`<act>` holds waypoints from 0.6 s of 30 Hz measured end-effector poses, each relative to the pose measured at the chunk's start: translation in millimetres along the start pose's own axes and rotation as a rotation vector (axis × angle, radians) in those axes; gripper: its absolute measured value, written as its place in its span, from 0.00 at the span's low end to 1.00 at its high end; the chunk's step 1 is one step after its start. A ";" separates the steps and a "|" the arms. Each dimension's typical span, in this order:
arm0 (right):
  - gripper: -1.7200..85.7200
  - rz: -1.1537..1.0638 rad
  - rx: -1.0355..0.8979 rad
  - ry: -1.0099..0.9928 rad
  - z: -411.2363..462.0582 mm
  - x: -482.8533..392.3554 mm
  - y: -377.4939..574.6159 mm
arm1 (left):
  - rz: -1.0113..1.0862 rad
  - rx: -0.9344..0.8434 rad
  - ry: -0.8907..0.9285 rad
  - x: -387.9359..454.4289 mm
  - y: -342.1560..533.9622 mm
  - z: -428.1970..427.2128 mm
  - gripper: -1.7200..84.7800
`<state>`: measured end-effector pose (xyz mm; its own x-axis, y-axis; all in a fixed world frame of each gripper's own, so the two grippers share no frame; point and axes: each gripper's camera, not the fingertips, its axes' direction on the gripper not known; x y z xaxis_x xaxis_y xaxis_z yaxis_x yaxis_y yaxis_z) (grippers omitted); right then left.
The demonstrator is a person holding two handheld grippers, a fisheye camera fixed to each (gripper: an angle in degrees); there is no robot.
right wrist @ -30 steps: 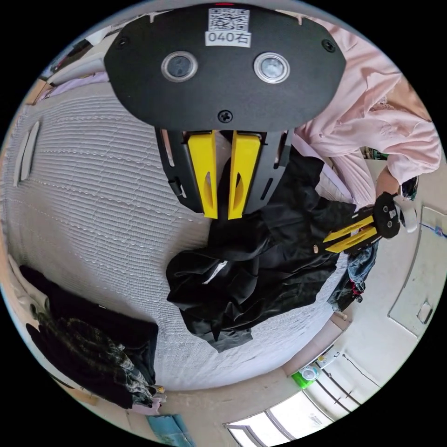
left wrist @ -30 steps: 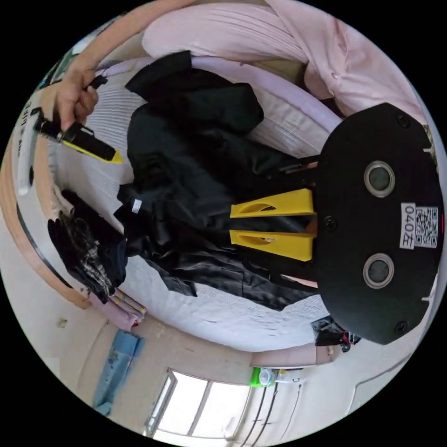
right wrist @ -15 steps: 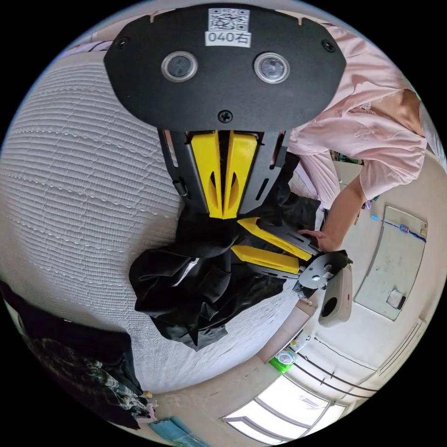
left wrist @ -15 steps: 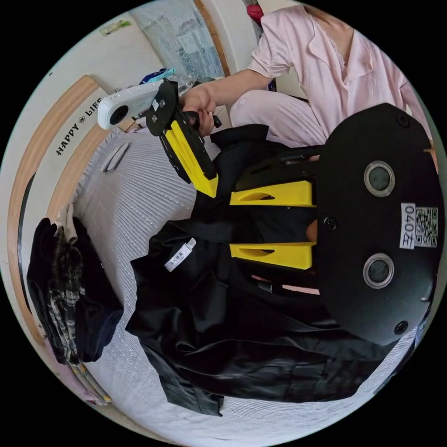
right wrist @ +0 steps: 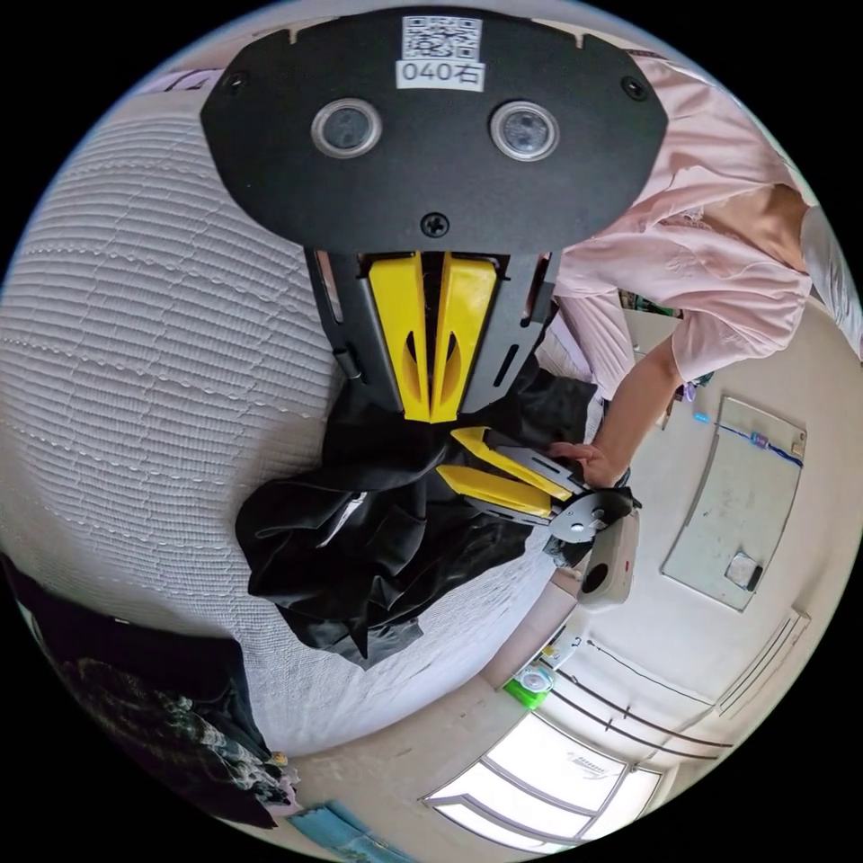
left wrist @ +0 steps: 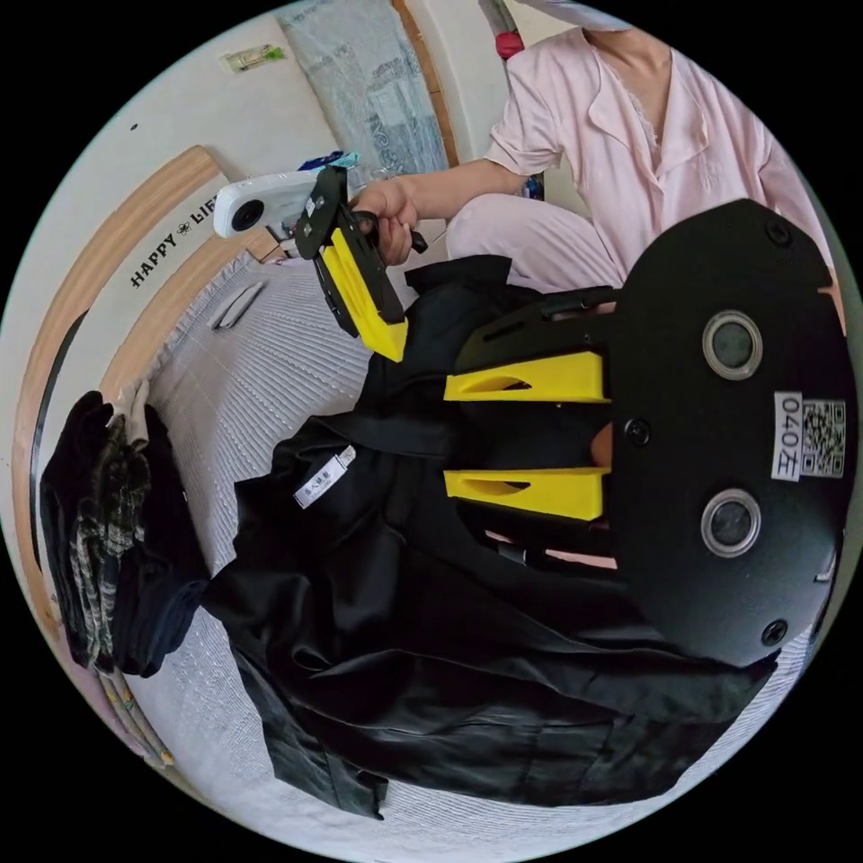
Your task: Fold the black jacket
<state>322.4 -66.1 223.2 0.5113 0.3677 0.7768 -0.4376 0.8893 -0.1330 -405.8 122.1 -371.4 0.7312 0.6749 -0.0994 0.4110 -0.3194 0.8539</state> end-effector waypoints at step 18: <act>0.01 0.258 0.138 -0.449 15.8 89.5 -66.3 | 0.450 -0.011 -0.964 201.7 21.1 77.4 0.01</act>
<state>385.5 -96.5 311.2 0.0205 0.3905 0.9204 -0.6157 0.7302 -0.2960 -207.5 200.1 -413.1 0.9392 -0.3172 -0.1318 -0.0061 -0.3992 0.9168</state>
